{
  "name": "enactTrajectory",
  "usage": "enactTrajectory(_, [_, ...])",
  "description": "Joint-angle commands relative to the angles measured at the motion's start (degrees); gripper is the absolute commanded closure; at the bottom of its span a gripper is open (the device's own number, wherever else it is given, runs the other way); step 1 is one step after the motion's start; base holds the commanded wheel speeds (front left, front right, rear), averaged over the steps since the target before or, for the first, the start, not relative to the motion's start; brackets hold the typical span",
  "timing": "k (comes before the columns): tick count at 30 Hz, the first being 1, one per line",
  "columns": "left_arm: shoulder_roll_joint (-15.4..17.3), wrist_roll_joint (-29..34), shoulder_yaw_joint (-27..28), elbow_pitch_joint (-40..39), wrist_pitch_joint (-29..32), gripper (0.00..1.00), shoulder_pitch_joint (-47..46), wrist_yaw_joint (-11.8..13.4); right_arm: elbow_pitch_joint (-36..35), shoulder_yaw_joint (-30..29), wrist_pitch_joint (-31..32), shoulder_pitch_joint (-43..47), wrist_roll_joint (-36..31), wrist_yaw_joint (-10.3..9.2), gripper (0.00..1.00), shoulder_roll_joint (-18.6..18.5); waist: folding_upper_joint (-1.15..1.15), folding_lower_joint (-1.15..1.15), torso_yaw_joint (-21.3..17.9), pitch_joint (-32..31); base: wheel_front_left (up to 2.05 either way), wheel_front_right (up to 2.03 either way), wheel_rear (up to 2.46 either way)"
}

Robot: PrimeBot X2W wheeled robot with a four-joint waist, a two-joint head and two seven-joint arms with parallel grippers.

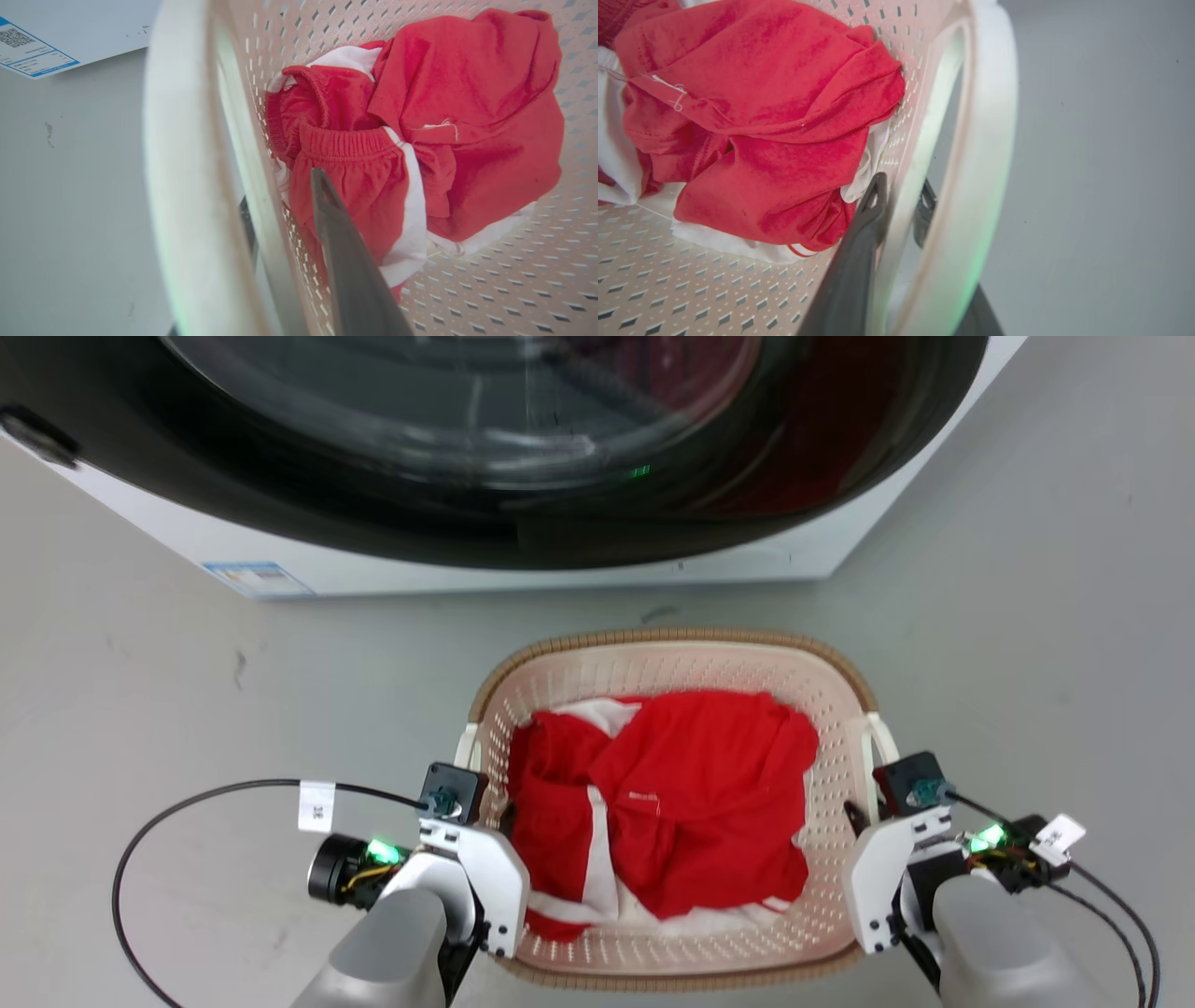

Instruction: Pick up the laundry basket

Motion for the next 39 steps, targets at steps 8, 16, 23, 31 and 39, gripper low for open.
enactTrajectory(8, [0.37, -4.47, -4.02, 1.90, 1.83, 1.00, 2.32, -1.09, 0.17, 9.57, 3.70, 4.10, 7.57, -0.01, 1.00, -0.59, 0.00, 0.00, 1.41, -10.47, 0.00, 0.00, 0.00])
enactTrajectory(16, [1.44, -8.49, -7.16, 2.45, 3.71, 1.00, 5.12, -0.98, 0.18, 17.74, 6.82, 6.82, 15.10, 0.06, 1.00, -0.55, 0.00, 0.00, 1.43, -16.97, 0.00, 0.00, 0.00])
enactTrajectory(23, [1.97, -11.49, -9.68, 2.79, 5.02, 1.00, 8.71, -0.98, 0.12, 21.08, 7.94, 9.22, 18.15, 0.05, 1.00, -0.55, 0.00, 0.00, 1.01, -22.54, 0.00, 0.00, 0.00])
enactTrajectory(31, [1.79, -14.44, -12.23, 2.62, 6.61, 1.00, 11.04, -0.98, 0.06, 23.20, 9.34, 10.24, 20.25, -0.01, 1.00, -1.46, 0.00, 0.00, 0.29, -26.29, 0.00, 0.00, 0.00])
enactTrajectory(39, [1.64, -17.10, -14.10, 2.58, 7.70, 1.00, 10.49, -0.98, 0.07, 24.68, 10.23, 10.76, 21.97, -0.02, 1.00, -1.89, 0.00, 0.00, 0.17, -27.63, 0.00, 0.00, 0.00])
